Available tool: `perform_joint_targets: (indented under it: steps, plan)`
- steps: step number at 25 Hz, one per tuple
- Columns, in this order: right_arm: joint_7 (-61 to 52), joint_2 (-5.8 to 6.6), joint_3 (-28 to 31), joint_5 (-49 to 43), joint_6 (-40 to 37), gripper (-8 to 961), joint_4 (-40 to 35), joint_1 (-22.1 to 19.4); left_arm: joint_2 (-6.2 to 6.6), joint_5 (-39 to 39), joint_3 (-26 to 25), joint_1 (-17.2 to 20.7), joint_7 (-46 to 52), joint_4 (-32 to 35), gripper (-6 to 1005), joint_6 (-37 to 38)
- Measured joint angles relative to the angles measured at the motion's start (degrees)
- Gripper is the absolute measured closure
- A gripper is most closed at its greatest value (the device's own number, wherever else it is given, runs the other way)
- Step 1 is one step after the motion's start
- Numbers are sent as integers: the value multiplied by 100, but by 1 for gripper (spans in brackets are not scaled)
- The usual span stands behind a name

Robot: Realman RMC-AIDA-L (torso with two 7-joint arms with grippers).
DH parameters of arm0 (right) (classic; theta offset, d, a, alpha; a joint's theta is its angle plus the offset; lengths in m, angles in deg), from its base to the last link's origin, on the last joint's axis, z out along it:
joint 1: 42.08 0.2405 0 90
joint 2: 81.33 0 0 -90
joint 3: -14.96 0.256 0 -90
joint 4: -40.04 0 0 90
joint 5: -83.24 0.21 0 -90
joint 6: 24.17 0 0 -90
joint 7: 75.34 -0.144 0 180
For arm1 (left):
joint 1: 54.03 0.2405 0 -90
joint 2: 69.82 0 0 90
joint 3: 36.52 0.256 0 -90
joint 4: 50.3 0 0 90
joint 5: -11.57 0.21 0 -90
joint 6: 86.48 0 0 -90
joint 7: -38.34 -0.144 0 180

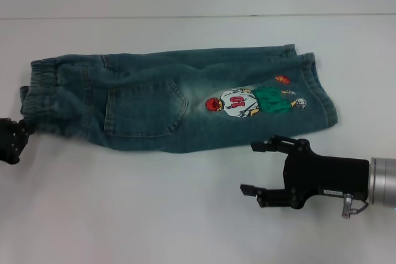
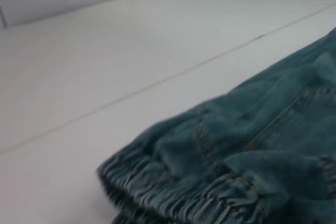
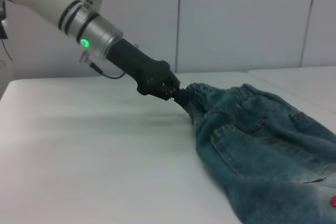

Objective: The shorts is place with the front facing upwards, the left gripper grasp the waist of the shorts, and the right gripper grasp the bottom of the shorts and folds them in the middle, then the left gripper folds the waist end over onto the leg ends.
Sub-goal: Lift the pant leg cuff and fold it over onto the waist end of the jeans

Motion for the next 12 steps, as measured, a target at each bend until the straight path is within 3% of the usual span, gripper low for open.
perform_joint_targets:
  steps: [8,12]
  plan:
    - [20,10,457,31,24,85,-2,-18,-268,-161,-14,-35,892,1181,956,708]
    - [131,-22,788,64,187,161,45,13,-277,-168,-3,-154,1405,1598,951,1169]
